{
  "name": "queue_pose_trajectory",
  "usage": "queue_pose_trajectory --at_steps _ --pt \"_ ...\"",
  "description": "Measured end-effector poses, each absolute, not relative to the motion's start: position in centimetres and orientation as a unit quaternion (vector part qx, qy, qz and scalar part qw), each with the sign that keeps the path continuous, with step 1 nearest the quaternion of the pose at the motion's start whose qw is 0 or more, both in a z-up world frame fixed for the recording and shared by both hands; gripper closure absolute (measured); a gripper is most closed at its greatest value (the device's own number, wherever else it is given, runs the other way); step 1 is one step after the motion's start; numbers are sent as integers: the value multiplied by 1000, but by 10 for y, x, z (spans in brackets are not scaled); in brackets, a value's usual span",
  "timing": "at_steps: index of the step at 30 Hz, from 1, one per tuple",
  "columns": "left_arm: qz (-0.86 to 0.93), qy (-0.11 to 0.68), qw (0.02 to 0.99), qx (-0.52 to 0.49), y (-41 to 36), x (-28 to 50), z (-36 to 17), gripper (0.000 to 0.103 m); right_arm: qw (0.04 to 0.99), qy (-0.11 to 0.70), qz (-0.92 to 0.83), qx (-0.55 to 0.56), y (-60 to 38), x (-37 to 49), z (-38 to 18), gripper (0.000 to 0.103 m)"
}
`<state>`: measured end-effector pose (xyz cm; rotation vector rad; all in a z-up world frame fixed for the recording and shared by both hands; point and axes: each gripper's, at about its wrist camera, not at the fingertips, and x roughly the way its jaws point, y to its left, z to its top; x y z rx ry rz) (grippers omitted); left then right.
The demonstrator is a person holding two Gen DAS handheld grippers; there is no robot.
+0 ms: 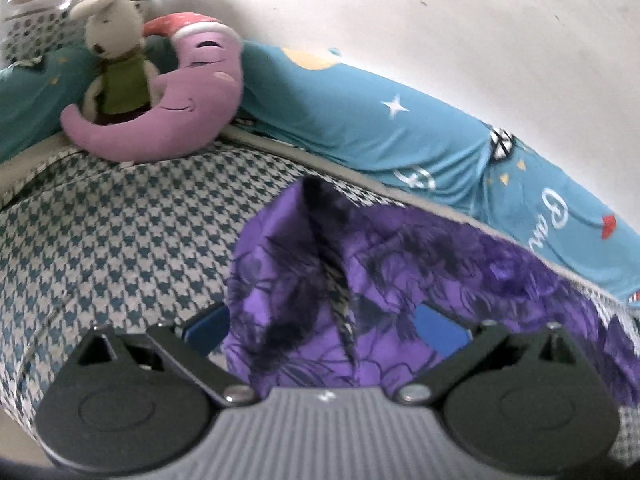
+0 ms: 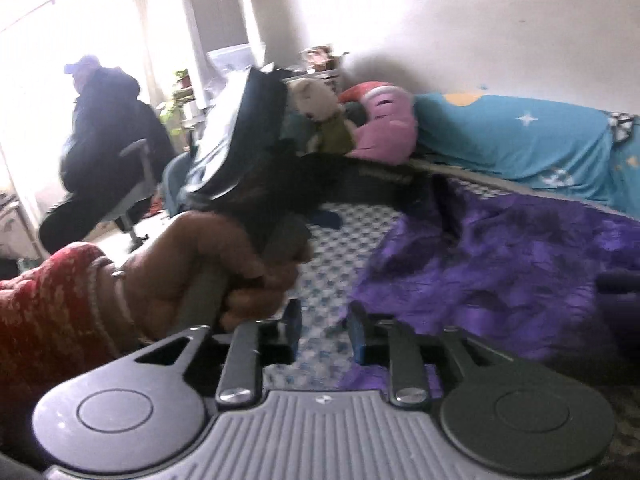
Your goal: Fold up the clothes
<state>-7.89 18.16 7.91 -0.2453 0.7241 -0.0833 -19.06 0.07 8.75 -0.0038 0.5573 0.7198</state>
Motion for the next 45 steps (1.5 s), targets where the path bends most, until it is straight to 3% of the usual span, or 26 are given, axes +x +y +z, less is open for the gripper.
queue_pose_trajectory --at_steps 7,18,21,38,40,42,45 --pt "-93 367 921 -88 148 -87 74 0 930 293 222 5 -40 -180 83 75" --pt "-160 386 908 -38 94 -97 62 0 934 332 57 120 -125 -152 61 73" --pt "-170 393 903 -31 85 -97 58 0 930 341 36 134 -142 -141 51 65" --pt "-266 374 888 7 59 -116 59 0 908 365 80 189 -162 -75 7 55" --pt "-284 371 884 14 54 -119 59 0 908 365 81 189 -161 -67 6 56" --pt "-302 368 879 21 50 -122 59 0 911 362 77 181 -156 -59 8 74" --pt "-315 364 875 43 39 -126 56 0 921 344 75 167 -149 -53 22 83"
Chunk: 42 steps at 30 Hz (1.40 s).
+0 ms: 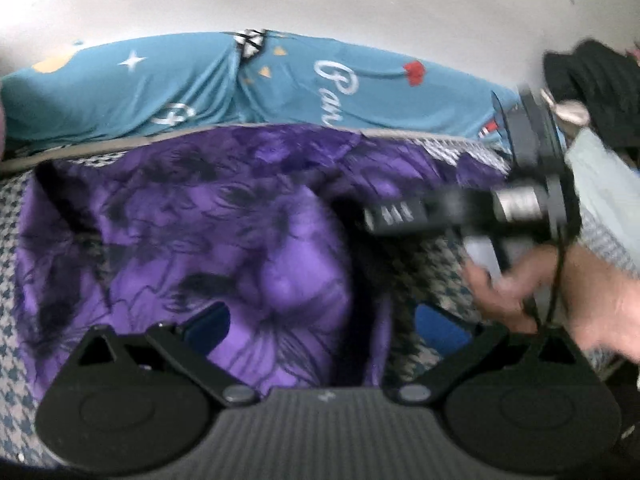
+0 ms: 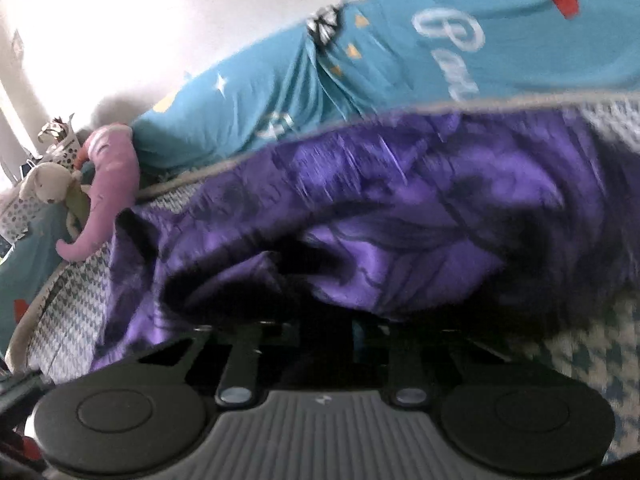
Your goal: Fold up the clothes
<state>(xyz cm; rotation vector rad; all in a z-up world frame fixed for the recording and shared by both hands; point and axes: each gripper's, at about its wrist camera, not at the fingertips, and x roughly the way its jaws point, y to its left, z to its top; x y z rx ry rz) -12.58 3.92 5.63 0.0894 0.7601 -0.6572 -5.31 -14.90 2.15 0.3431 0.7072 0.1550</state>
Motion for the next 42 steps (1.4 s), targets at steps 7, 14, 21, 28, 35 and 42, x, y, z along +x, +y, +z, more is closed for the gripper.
queue_pose_trajectory --at_steps 7,14,21,28,35,42 --pt "-218 383 896 47 38 -105 43 0 942 278 82 168 -136 -41 62 86" --pt "-99 390 915 -14 73 -60 41 0 937 273 72 207 -136 -7 66 80" --pt "-46 422 906 -11 91 -12 26 0 926 303 83 210 -136 10 61 65" --pt "-32 435 900 -17 113 21 17 0 925 314 119 177 -141 -11 77 64" --pt "-25 445 895 -24 118 42 11 0 924 334 163 92 -127 -40 71 52" --pt "-21 444 895 -24 116 47 10 0 912 361 185 51 -105 -48 43 32"
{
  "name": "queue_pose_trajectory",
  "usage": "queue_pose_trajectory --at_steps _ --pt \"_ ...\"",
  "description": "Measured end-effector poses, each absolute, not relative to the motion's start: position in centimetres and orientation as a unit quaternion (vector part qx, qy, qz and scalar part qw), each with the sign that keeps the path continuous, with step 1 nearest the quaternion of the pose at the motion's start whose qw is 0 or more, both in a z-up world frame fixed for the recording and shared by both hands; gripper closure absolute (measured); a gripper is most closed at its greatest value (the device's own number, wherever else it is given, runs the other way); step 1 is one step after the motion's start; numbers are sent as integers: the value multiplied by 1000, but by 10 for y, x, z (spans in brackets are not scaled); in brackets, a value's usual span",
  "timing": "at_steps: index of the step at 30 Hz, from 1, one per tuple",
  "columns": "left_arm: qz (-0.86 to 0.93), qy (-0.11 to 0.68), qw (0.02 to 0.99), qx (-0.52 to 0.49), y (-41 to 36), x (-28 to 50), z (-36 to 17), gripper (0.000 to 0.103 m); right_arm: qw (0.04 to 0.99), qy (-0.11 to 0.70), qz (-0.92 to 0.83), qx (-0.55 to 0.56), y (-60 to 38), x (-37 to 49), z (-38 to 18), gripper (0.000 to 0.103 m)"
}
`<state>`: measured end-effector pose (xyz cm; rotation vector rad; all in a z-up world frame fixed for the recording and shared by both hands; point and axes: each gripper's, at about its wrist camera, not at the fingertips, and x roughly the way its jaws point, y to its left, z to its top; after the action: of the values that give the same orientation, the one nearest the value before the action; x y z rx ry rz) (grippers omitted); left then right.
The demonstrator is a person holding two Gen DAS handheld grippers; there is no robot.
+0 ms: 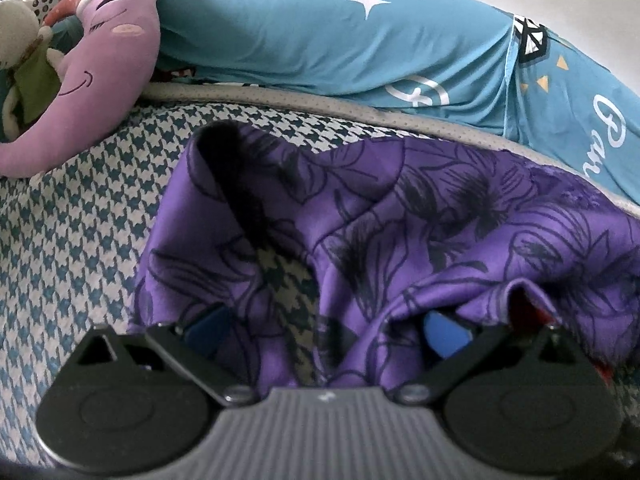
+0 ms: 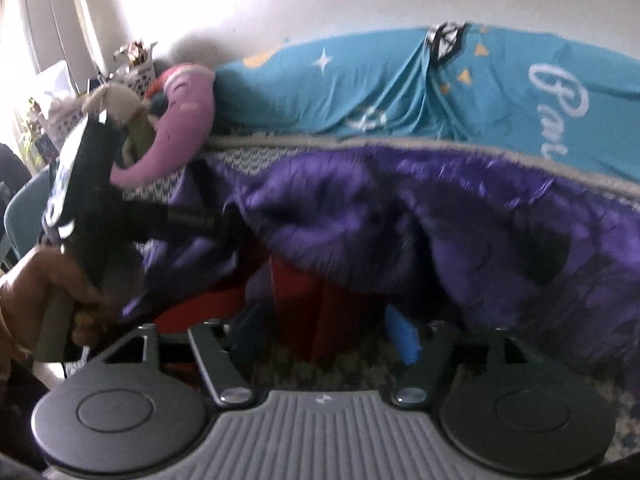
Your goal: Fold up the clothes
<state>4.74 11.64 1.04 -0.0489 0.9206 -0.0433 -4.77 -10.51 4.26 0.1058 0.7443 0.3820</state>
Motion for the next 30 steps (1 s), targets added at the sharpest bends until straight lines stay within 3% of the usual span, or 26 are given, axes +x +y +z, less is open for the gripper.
queue_pose_trajectory --at_steps 5,13,14,18,19,30 --pt "-19 445 895 -27 117 51 12 0 911 368 178 47 -90 -41 23 24" --pt "-18 451 892 -37 119 55 13 0 916 372 141 55 -76 -21 -5 26" --pt "-18 450 892 -36 120 55 13 0 917 370 138 58 -75 -19 -6 32" --pt "-21 445 895 -33 120 51 15 0 916 369 136 78 -81 -19 -1 76" --pt "-22 442 896 -29 120 50 15 0 917 367 132 79 -83 -21 2 80" --pt "-23 409 911 -38 128 3 36 0 956 281 69 43 -103 -85 73 87"
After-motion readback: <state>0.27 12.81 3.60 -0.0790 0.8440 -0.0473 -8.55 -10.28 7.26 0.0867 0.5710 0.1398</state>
